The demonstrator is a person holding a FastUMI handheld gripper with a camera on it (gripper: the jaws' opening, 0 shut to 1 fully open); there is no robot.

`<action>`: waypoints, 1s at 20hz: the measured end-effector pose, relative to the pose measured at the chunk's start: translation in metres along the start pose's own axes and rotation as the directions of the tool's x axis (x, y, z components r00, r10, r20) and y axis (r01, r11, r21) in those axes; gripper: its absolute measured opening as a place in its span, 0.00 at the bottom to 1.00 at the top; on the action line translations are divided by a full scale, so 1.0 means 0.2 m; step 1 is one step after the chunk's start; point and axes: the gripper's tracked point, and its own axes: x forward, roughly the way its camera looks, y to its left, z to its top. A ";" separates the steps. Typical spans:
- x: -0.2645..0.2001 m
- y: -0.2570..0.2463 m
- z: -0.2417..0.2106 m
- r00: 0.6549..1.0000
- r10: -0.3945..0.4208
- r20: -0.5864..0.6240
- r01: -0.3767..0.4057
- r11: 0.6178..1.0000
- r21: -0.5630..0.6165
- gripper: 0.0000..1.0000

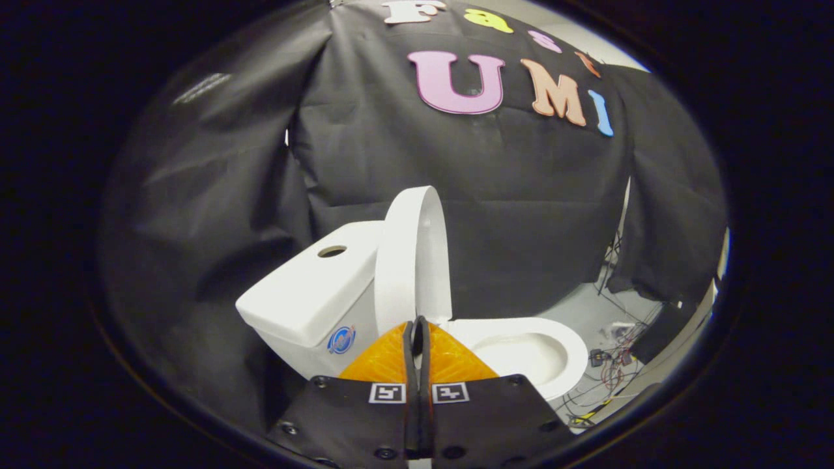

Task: Open the toilet lid.

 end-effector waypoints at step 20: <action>-0.02 0.13 0.07 0.986 0.126 0.113 -0.107 0.982 -0.155 0.85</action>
